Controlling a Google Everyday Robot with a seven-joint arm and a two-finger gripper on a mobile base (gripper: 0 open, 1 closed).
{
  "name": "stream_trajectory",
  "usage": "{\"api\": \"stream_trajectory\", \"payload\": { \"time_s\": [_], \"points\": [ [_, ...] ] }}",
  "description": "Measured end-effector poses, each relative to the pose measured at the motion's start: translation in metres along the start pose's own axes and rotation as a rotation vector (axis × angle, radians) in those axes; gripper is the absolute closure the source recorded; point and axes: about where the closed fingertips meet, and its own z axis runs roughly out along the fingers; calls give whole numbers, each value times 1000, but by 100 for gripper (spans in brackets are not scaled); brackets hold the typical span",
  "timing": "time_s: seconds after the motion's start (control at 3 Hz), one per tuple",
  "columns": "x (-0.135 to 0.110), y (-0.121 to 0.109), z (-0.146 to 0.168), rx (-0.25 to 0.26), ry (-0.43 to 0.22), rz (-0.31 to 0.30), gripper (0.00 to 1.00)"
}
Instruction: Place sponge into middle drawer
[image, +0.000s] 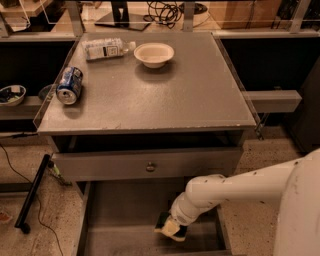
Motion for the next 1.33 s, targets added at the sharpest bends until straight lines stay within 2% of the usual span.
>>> {"api": "stream_trajectory", "payload": {
  "time_s": [0.33, 1.33],
  "points": [
    [1, 1, 15, 89, 50, 20, 100],
    [12, -4, 40, 57, 76, 56, 100]
  ]
}}
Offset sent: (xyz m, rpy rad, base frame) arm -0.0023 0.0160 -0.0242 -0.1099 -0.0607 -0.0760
